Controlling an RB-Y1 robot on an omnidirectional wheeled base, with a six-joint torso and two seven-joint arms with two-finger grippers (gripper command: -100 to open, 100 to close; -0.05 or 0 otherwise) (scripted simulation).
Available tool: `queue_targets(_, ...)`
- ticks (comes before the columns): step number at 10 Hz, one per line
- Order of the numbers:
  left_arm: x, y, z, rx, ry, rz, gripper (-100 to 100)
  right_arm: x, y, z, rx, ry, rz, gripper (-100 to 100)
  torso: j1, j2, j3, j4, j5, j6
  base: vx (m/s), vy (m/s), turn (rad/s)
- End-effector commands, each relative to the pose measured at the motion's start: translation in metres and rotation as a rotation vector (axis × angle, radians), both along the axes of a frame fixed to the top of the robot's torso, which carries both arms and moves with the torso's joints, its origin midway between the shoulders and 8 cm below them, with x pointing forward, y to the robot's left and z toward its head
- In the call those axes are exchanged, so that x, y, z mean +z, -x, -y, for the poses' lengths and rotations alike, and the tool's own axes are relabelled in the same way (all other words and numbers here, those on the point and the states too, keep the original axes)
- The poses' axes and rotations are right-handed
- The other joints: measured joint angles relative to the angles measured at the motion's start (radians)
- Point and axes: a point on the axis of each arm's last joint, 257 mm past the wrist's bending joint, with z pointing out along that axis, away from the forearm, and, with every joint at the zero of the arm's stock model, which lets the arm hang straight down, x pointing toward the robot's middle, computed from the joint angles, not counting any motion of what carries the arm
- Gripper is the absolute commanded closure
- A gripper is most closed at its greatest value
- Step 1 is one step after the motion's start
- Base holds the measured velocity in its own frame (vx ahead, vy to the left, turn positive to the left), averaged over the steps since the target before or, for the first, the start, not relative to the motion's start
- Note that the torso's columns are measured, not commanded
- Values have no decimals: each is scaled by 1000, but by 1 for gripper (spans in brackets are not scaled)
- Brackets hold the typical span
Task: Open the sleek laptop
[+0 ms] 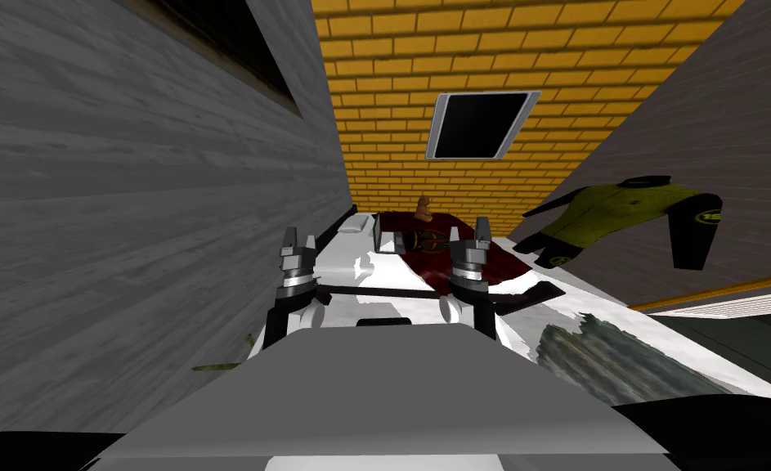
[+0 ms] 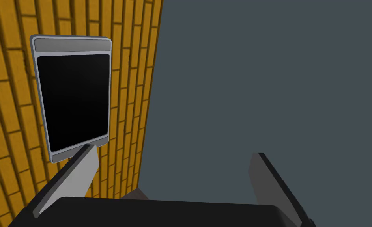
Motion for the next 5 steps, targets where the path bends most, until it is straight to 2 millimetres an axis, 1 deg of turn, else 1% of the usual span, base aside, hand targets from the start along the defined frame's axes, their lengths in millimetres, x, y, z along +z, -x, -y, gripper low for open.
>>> queue_targets(1, 0, 0, 0, 0, 0, 0, 0, 0, 0, 0, 0, 0, 0, 0, 0, 40, -82, 41, 0, 0, 0, 0, 0)
queue_targets(5, 0, 0, 0, 0, 0, 0, 0, 0, 0, 0, 0, 0, 0, 0, 0, 322, -644, 322, 0, 0, 0, 0, 0)
